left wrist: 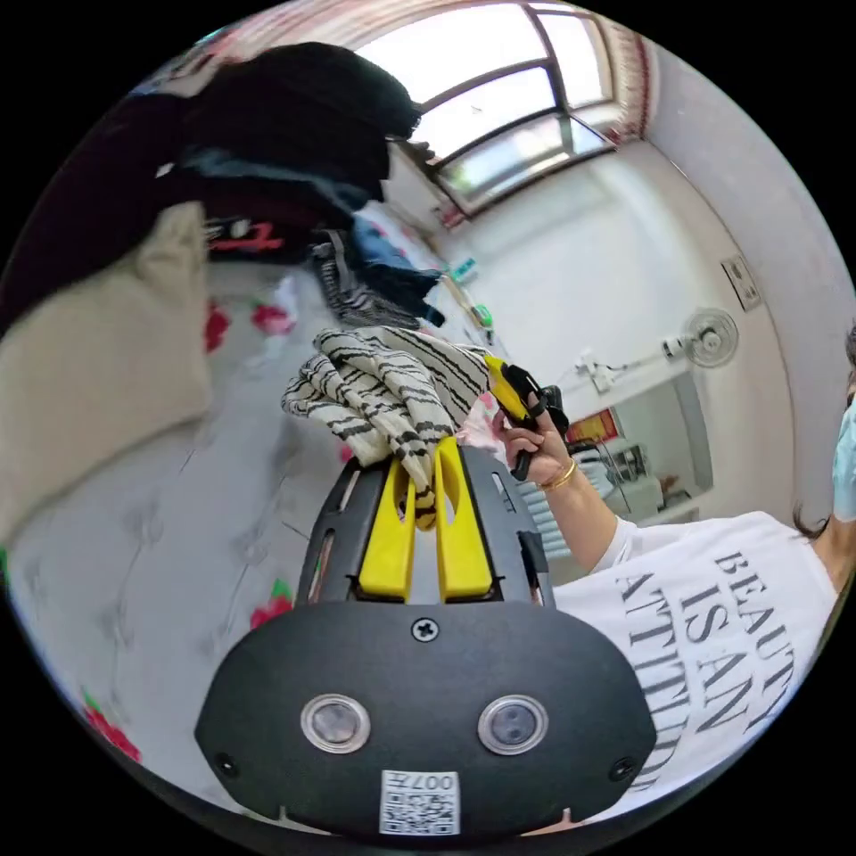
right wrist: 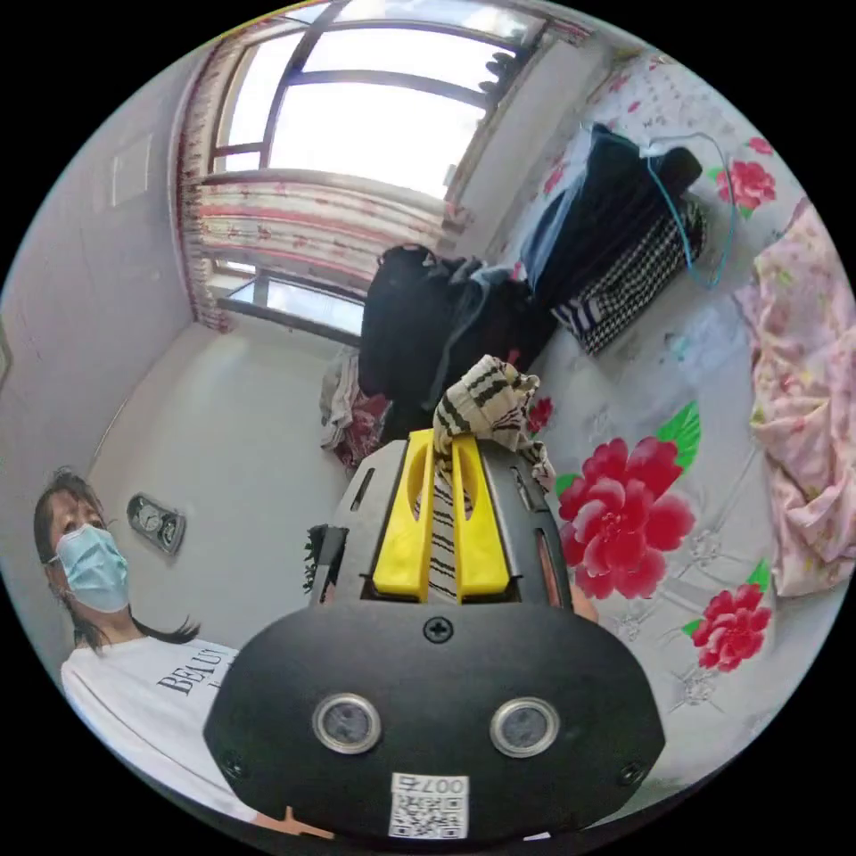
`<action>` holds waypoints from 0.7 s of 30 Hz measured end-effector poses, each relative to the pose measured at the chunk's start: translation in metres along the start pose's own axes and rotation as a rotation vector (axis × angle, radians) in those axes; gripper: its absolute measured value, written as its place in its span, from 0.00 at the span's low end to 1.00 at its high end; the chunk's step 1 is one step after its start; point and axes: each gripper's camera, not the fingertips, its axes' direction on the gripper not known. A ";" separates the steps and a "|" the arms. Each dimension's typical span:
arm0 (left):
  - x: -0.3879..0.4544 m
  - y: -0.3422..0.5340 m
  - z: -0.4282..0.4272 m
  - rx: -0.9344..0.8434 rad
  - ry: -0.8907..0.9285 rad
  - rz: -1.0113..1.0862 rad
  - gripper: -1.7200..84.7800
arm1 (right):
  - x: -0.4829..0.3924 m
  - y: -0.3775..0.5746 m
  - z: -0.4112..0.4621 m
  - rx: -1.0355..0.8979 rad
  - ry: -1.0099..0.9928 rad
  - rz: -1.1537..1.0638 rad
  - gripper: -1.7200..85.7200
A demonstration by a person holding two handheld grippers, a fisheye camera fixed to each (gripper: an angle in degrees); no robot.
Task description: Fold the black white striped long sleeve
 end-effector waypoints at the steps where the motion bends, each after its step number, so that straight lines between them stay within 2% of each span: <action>1: 0.010 -0.016 0.010 -0.011 0.025 0.031 0.03 | -0.017 -0.008 -0.040 0.098 0.023 -0.032 0.03; 3: 0.052 -0.077 0.054 -0.056 0.119 0.143 0.04 | -0.040 -0.013 -0.095 0.239 0.066 -0.062 0.03; 5: 0.080 -0.118 0.093 -0.113 0.139 0.174 0.05 | -0.060 -0.013 -0.154 0.398 0.199 -0.049 0.03; 9: 0.103 -0.157 0.178 -0.206 0.016 0.131 0.09 | -0.037 -0.007 -0.199 0.498 0.510 0.094 0.04; 11: 0.099 -0.140 0.193 -0.211 -0.024 0.114 0.09 | -0.008 0.011 -0.198 0.434 0.643 0.184 0.04; 13: 0.092 -0.107 0.196 -0.225 -0.058 0.119 0.10 | 0.002 0.031 -0.175 0.352 0.639 0.124 0.04; 15: 0.081 -0.050 0.183 -0.246 -0.207 0.129 0.11 | 0.008 0.050 -0.132 0.201 0.674 0.066 0.04; 19: 0.061 0.045 0.130 -0.223 -0.417 0.011 0.12 | 0.003 0.099 0.015 -0.246 0.727 -0.175 0.02; 21: 0.054 0.101 0.070 -0.125 -0.599 -0.126 0.13 | -0.006 0.120 0.079 -0.416 0.738 -0.304 0.02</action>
